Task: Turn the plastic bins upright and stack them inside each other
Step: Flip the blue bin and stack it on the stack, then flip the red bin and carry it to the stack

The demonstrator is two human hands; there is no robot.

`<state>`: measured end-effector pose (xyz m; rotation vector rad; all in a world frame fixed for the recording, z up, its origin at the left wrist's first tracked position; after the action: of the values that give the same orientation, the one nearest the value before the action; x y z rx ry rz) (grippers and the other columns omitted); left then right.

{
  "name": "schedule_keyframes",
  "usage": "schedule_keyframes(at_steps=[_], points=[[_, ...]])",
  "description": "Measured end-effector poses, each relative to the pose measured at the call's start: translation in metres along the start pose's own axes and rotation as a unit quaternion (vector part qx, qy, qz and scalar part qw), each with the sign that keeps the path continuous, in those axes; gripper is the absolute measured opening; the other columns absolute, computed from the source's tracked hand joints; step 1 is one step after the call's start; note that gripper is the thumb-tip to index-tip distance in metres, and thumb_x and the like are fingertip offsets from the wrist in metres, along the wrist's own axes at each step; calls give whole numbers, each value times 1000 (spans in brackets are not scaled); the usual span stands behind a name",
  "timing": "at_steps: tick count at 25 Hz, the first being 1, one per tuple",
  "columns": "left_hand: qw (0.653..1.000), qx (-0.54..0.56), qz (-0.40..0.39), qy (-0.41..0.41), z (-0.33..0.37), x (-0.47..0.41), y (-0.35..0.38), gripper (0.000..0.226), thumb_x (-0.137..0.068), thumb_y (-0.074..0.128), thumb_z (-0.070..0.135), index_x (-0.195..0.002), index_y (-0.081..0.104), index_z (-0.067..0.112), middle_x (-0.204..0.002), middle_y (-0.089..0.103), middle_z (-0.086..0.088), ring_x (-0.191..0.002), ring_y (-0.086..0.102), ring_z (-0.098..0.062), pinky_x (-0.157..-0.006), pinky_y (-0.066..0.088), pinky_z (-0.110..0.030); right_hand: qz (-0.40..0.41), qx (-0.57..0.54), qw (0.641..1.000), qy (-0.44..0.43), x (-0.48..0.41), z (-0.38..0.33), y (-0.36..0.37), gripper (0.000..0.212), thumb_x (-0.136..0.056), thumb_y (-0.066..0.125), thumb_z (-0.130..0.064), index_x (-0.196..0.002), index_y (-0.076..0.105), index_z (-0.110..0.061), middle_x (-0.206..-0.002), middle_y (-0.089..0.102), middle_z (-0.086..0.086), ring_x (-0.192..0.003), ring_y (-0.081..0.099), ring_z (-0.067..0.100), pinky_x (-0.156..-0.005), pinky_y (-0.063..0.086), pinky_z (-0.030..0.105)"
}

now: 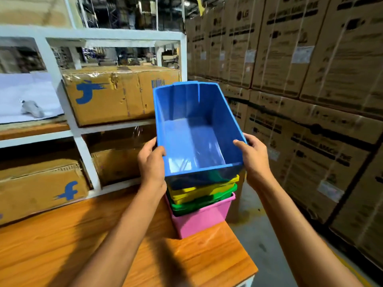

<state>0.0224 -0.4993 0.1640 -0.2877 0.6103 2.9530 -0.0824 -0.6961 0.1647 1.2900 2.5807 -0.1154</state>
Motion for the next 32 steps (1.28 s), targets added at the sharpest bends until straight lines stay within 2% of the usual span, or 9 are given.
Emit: schedule_keyframes(at_steps=[6, 13, 16, 18, 19, 20, 22, 27, 32], points=[[988, 47, 42, -143, -17, -33, 22, 42, -46, 52, 11, -85, 64, 8, -82, 62, -8, -73, 58, -26, -69, 46, -33, -70, 50, 995, 49, -53, 4, 3, 9, -92, 61, -21, -93, 70, -17, -92, 69, 2, -78, 61, 11, -64, 44, 28], [982, 16, 79, -172, -38, -37, 17, 73, -32, 57, 16, -103, 66, 2, -104, 71, -17, -84, 64, -34, -73, 48, -41, -148, 126, 979, 67, -70, 42, 9, 48, -88, 67, -23, -135, 55, -20, -128, 63, -2, -106, 64, 18, -96, 54, 43], [970, -1, 139, -198, -48, -28, 20, 38, -41, 55, 13, -78, 58, 6, -82, 61, -13, -75, 56, -28, -66, 42, -36, -178, 193, 963, 62, -75, 43, 0, 49, -88, 67, -31, -134, 57, -17, -135, 61, 3, -118, 60, 23, -103, 48, 43], [973, -41, 158, -163, -54, -23, 23, 21, -57, 54, 11, -78, 57, 6, -80, 57, -16, -77, 50, -24, -62, 38, -31, -230, 260, 937, 36, -77, 43, -5, 46, -88, 66, -40, -128, 62, -17, -133, 63, 6, -120, 59, 25, -100, 46, 37], [976, -74, 167, -121, -58, -21, 23, 23, -66, 55, 9, -88, 61, 2, -93, 46, 4, -81, 50, -22, -62, 39, -29, -261, 298, 918, 14, -77, 45, -6, 46, -89, 65, -43, -127, 63, -17, -133, 63, 6, -120, 59, 25, -97, 45, 34], [974, -117, 173, -86, -61, -19, 21, 30, -75, 56, 6, -103, 64, -1, -127, 50, -31, -87, 53, -20, -66, 43, -28, -289, 334, 897, -17, -75, 49, -7, 48, -89, 64, -45, -129, 62, -17, -136, 61, 8, -124, 57, 25, -97, 43, 33], [961, -229, 151, -21, -63, -14, 19, 37, -85, 55, 5, -122, 63, 1, -120, 65, -14, -103, 58, -19, -80, 47, -20, -332, 390, 854, -89, -71, 57, -8, 55, -90, 61, -48, -135, 56, -16, -148, 46, 11, -134, 47, 30, -106, 40, 36], [780, -616, -109, 25, -79, 9, 27, 51, -90, 64, 24, -136, 52, 6, -145, 49, -12, -136, 45, -25, -109, 32, -30, -450, 452, 764, -103, -66, 91, -9, 68, -90, 51, -64, -144, 45, -21, -163, 19, 18, -148, 24, 34, -118, 29, 44], [828, -534, -56, 160, -66, 34, 33, 47, -90, 66, 22, -134, 55, 13, -151, 44, -5, -141, 39, -17, -114, 35, -36, -386, 380, 815, -206, -48, 79, -23, 76, -87, 50, -69, -148, 39, -26, -166, 9, 10, -154, 5, 30, -120, 20, 55]])
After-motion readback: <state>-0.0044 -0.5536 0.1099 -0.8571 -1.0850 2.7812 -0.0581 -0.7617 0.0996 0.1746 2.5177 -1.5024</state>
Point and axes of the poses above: each hand's wrist, its own x-axis away from the middle knuckle, its own y-axis out of the palm, z = x × y, the point moved 1 cm from there along -x, towards the middle knuckle
